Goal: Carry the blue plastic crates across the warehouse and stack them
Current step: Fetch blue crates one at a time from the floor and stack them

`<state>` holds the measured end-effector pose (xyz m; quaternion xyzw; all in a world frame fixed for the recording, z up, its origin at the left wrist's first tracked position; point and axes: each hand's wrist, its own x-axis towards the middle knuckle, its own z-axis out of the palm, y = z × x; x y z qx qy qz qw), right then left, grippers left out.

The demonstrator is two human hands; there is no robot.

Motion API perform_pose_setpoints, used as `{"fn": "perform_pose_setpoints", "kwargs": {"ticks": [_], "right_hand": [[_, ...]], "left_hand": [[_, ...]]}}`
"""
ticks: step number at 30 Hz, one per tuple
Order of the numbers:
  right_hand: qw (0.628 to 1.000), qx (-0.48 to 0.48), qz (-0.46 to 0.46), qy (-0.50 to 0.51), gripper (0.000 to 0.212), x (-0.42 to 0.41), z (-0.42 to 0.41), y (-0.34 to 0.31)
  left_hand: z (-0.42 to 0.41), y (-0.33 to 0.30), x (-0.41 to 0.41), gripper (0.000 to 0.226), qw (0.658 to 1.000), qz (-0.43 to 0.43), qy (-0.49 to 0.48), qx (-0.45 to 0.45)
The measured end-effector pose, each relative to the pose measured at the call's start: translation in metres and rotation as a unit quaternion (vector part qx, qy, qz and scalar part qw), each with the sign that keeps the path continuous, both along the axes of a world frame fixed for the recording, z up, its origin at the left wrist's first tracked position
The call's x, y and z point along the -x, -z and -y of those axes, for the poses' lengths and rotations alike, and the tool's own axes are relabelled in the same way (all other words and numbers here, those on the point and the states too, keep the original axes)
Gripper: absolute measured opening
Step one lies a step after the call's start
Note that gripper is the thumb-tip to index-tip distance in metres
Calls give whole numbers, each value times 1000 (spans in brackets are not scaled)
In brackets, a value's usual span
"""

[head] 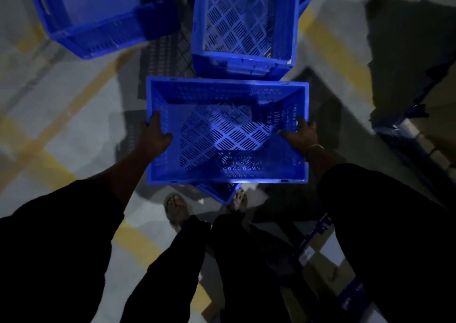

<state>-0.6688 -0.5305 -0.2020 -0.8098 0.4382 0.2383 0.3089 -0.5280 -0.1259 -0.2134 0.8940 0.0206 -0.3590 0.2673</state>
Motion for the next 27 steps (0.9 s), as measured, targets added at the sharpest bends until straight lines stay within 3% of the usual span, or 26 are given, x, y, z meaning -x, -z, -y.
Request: {"fn": "perform_pose_setpoints", "kwargs": {"ticks": [2,7,14,21,27], "right_hand": [[1000,2,0,-9,86,-1,1,-6],[999,19,12,-40,87,-1,-5,-53],[995,42,43,-81,82,5,-38,-187],[982,81,100,-142,71,9,-95,-358],[941,127,174,-262,69,-1,-133,-420]], "left_hand": [[-1,-6,-1,87,1000,7,-14,1],[-28,-41,-3,92,999,9,-9,35],[-56,-176,11,73,998,59,-4,26],[-142,-319,41,82,991,132,37,9],[-210,-382,84,79,978,197,62,-22]]}}
